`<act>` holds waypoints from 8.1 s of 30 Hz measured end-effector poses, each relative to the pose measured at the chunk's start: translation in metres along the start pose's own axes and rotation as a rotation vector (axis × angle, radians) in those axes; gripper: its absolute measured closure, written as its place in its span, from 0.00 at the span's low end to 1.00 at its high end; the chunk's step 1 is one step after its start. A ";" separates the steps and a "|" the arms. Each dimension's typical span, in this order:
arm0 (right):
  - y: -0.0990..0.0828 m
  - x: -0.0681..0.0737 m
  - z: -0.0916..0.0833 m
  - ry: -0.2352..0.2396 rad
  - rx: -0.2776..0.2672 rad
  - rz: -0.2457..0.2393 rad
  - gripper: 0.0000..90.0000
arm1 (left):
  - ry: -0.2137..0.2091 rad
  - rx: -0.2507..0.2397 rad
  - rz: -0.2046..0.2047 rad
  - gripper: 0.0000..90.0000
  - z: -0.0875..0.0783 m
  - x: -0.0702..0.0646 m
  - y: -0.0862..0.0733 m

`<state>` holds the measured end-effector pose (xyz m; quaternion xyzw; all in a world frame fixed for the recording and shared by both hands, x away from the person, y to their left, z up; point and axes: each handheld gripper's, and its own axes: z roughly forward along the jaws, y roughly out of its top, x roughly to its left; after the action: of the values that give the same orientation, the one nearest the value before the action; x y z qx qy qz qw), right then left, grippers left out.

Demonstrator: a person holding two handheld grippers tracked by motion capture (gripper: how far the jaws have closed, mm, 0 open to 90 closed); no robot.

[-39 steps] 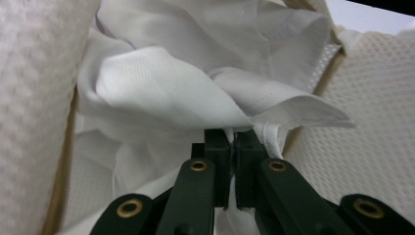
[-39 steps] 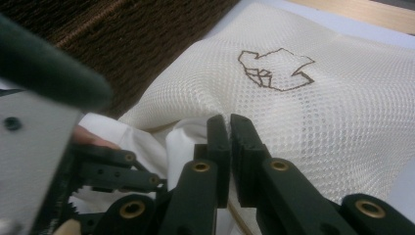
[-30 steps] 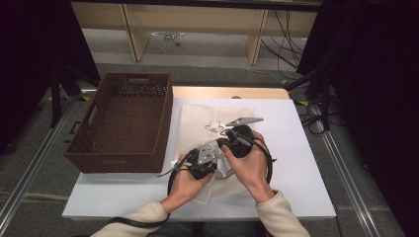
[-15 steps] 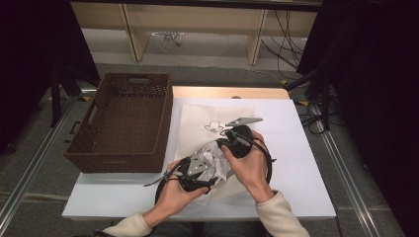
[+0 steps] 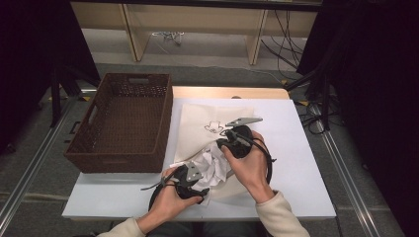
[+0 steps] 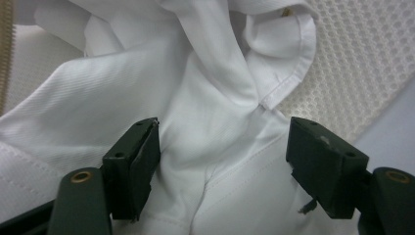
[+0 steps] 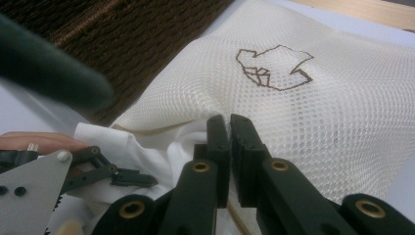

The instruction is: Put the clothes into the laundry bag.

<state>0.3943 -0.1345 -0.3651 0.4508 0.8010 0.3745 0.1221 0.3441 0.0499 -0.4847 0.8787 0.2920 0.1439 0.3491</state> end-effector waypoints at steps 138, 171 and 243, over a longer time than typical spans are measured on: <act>0.000 0.002 0.004 -0.003 -0.010 -0.045 0.98 | 0.015 0.017 -0.051 0.72 0.012 0.009 0.014; 0.001 0.004 0.002 -0.004 -0.015 -0.073 0.98 | -0.044 -0.088 -0.079 0.97 0.018 0.011 0.035; 0.001 0.003 0.001 0.012 -0.008 -0.027 0.98 | -0.051 -0.103 -0.029 0.89 0.008 0.006 0.019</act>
<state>0.3938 -0.1317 -0.3647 0.4372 0.8061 0.3788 0.1243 0.3602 0.0378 -0.4764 0.8586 0.2880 0.1312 0.4034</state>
